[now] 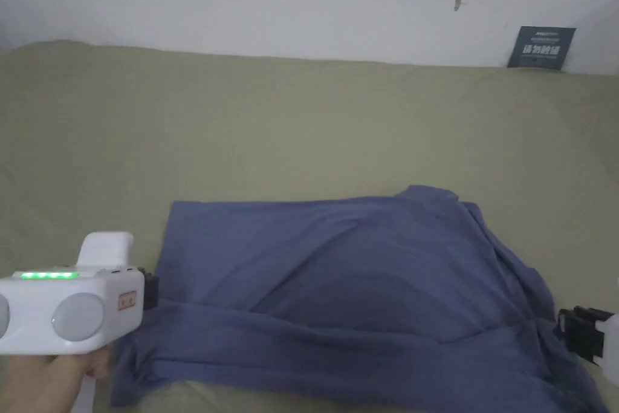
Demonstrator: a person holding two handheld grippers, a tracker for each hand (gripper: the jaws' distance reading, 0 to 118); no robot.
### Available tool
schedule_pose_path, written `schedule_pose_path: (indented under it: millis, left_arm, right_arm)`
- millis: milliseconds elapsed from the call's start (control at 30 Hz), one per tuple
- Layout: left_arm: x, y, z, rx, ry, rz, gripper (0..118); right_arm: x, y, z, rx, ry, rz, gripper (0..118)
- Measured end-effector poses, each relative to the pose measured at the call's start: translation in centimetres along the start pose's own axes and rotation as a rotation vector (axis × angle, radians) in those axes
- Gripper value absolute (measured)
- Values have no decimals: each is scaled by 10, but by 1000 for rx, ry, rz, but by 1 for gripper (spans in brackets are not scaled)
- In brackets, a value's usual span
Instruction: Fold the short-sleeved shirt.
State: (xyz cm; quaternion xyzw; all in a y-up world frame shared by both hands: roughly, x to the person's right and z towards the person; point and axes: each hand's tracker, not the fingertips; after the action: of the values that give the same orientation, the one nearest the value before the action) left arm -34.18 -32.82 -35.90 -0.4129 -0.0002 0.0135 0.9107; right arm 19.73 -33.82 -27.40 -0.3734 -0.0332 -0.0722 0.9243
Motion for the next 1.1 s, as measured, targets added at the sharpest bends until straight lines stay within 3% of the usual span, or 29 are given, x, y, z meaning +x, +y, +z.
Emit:
schedule_pose_path:
  millis: [167, 233, 267, 367, 467, 500, 533, 700, 767, 833, 867, 900, 1000, 1033, 1100]
  left_arm:
    - [8, 53, -53, -26, -6, -6, 1]
    - [6, 75, -80, -33, 20, -10, 8]
    - [5, 86, -94, -42, 26, -6, 18]
    - [0, 109, -136, -91, 43, 34, 60]
    - [1, 119, -172, -115, 116, 27, 82]
    - [1, 117, -180, -132, 155, 23, 110]
    - [3, 115, -188, -136, 190, 1, 118]
    - [2, 112, -189, -130, 138, 31, 116]
    - [-1, 113, -181, -115, 64, 52, 94]
    - [2, 114, -171, -91, 76, 25, 56]
    - [5, 113, -169, -91, 54, 3, 30]
    - [5, 114, -169, -83, 65, -6, 2]
    - [12, 110, -174, -102, 74, -63, 2]
    - [10, 111, -177, -99, 76, -65, 2]
    - [11, 111, -179, -105, 74, -62, 2]
  right_arm:
    - [-8, 28, -46, -34, 12, 12, 7]
    - [-4, 32, -67, -48, 3, 21, 7]
    - [-9, 48, -76, -56, 2, 24, 7]
    - [-2, 50, -99, -72, -6, 38, 7]
    - [-5, 62, -111, -87, -17, 52, 7]
    - [-4, 65, -116, -95, -22, 56, 7]
    - [-5, 70, -121, -98, -23, 59, 7]
    - [-9, 92, -135, -105, -53, 96, 7]
    - [-9, 106, -144, -104, -53, 104, 7]
    - [-15, 128, -151, -106, -50, 105, 8]
    - [-17, 135, -157, -93, -61, 100, 11]
    - [-17, 143, -165, -87, -68, 99, 34]
    - [-25, 166, -195, -140, -72, 76, 112]
    - [-27, 170, -206, -169, -67, 88, 118]
    - [-35, 179, -220, -151, -95, 101, 113]
